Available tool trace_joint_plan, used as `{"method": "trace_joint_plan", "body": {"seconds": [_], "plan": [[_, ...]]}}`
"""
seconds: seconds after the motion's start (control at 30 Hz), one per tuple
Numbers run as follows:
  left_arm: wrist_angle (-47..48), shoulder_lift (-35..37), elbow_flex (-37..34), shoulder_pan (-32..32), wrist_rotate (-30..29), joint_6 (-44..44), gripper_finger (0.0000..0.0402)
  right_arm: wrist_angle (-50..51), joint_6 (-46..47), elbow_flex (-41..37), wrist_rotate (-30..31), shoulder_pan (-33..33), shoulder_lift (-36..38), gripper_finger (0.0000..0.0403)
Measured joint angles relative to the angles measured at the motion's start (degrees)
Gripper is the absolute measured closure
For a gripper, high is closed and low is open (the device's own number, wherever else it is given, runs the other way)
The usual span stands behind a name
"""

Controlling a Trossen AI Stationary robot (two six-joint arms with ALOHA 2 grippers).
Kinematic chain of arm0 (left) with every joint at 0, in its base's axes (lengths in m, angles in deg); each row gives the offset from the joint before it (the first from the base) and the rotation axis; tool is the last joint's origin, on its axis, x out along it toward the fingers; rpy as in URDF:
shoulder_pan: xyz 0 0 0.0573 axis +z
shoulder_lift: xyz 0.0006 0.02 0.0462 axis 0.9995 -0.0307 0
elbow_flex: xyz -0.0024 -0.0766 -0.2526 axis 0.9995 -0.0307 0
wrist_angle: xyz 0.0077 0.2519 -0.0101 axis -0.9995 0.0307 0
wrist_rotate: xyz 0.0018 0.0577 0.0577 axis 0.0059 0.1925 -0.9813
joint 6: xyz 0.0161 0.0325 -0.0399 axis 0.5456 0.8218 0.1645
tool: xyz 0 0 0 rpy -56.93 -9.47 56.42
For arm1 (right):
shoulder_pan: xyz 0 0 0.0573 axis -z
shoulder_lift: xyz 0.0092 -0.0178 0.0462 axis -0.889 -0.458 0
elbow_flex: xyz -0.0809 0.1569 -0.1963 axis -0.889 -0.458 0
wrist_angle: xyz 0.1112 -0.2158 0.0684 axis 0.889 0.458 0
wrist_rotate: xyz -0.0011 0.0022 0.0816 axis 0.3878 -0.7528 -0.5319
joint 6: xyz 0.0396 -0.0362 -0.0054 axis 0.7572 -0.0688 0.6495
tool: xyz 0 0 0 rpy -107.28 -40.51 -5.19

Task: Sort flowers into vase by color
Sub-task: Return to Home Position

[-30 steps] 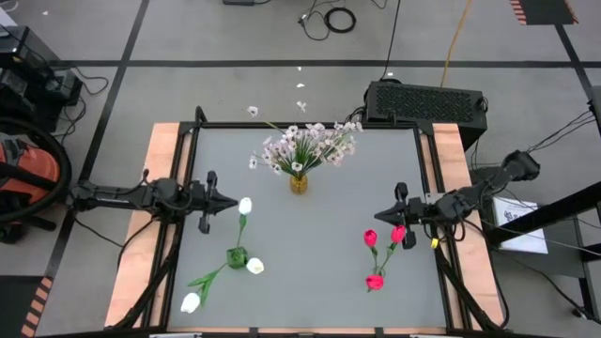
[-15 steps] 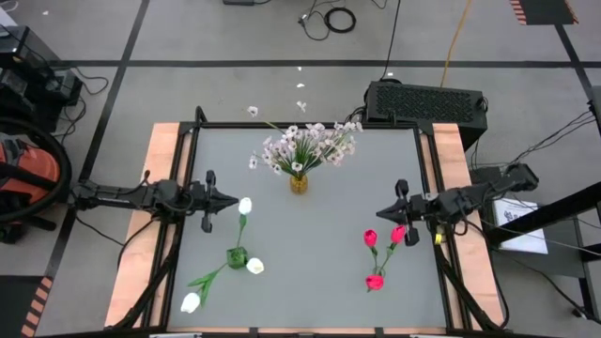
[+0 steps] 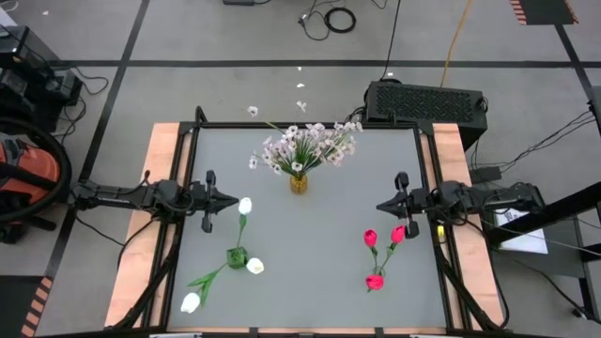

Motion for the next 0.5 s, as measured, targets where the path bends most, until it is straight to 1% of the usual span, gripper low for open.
{"method": "trace_joint_plan", "body": {"seconds": [0.07, 0.17, 0.27, 0.33, 0.5], "plan": [[0.0, 0.0, 0.0, 0.0, 0.0, 0.0, 0.0384, 0.1, -0.3, 0.0, -1.6, 2.0, 0.0, 0.0403], [0.0, 0.0, 0.0, 0.0, 0.0, 0.0, 0.0384, 0.2, -0.3, 0.0, -1.8, 4.1, 0.0, 0.0403], [-0.2, 0.0, 0.0, 0.0, 0.0, 0.0, 0.0384, 0.6, -0.7, 0.0, -4.7, 5.6, 0.0, 0.0403], [-0.2, 0.0, 0.0, 0.0, 0.0, 0.0, 0.0384, 0.5, -0.7, 0.0, -5.6, 6.5, -0.1, 0.0403], [-0.2, 0.0, 0.0, 0.0, 0.0, 0.0, 0.0384, 0.5, -0.8, 0.0, -5.8, 7.7, -0.1, 0.0403]]}}
